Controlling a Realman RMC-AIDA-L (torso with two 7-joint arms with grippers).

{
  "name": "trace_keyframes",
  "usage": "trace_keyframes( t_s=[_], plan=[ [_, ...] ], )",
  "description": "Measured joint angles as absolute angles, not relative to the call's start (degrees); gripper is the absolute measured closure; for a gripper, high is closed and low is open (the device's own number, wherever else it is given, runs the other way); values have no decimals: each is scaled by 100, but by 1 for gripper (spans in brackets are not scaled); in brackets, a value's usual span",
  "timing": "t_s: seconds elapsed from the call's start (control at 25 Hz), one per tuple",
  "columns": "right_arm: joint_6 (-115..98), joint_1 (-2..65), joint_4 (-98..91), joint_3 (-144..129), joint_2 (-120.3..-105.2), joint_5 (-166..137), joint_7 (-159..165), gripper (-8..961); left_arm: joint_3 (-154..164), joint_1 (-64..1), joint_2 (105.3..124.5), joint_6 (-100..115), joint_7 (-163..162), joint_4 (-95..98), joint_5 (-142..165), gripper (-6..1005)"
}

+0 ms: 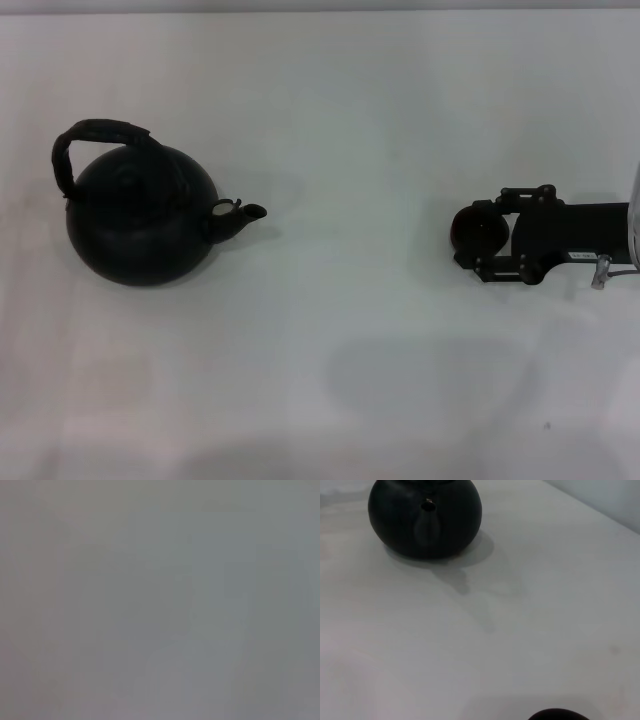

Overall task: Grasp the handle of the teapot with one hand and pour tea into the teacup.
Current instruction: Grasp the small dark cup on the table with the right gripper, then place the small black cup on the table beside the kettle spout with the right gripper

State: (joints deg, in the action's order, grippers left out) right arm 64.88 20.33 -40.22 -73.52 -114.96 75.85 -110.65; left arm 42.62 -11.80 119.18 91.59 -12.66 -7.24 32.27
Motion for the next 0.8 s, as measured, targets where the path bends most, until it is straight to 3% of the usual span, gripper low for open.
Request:
trace_keyframes(
  t_s=[0.24, 0.8],
  plan=[
    [6488, 2066, -4028, -7334, -11496, 7581, -11038, 232, 4262, -1186, 11917, 9158, -1265, -721, 3225, 169],
    [7074, 2317, -4338, -7698, -11516, 8148, -10515, 233, 4269, -1188, 11929, 9158, -1265, -729, 3251, 169]
  ],
)
